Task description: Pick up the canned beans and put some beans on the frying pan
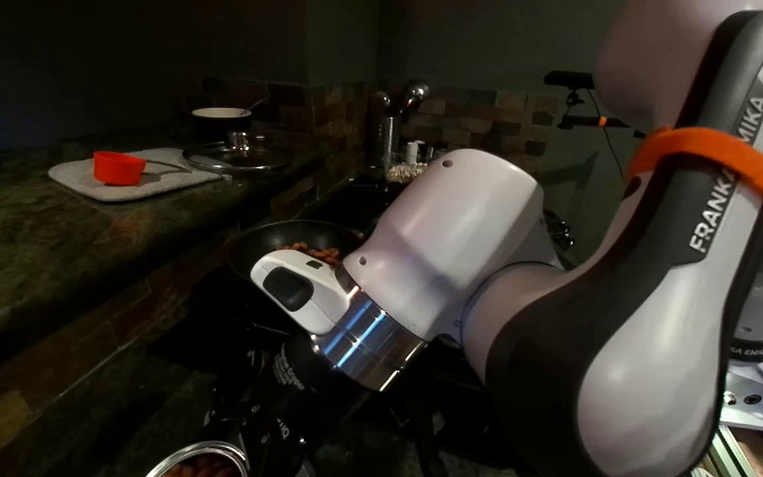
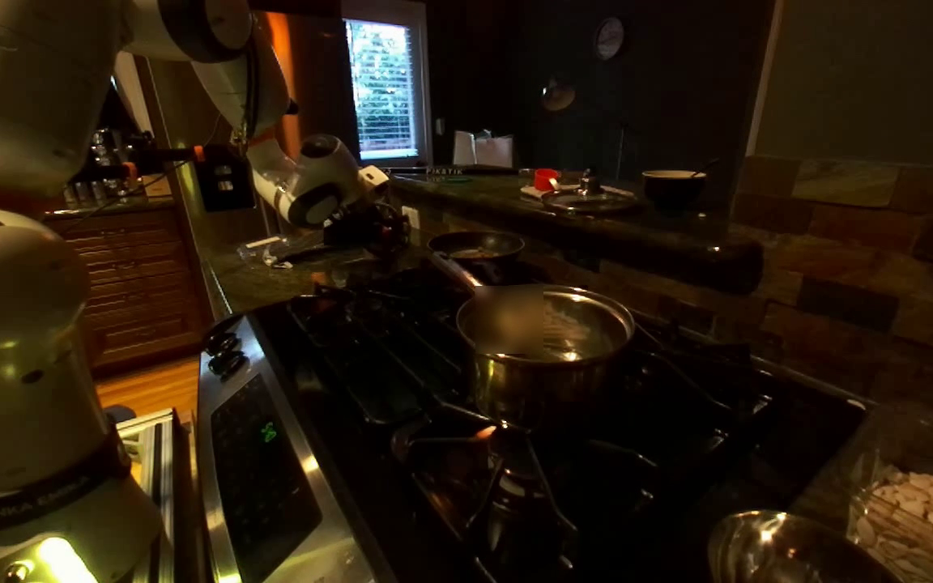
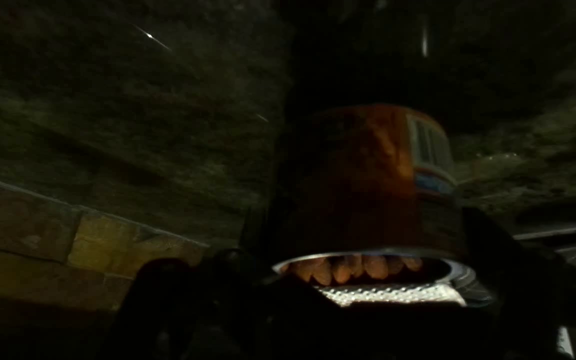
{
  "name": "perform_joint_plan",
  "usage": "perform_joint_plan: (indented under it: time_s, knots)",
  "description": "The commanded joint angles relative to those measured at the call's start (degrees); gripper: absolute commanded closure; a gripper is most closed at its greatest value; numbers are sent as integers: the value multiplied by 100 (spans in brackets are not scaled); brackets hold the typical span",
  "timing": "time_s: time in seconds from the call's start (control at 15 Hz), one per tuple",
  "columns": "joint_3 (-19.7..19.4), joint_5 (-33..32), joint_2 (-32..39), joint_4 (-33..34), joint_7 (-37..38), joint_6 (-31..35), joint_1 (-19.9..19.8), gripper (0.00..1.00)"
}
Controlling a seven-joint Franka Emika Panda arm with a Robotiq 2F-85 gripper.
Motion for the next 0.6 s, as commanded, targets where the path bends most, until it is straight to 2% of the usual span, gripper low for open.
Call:
perform_joint_plan:
  time_s: [0.0,0.13,0.33,0.47,0.53]
  knots:
    - [-430,74,73,286,51,-252,405,1]
    - [-536,76,6,373,80,-328,480,0]
    - [-589,151,-319,440,235,-909,446,0]
    - [-1125,172,-735,318,665,-1658,737,0]
    - [-1563,-14,-962,198,1056,-2116,975,0]
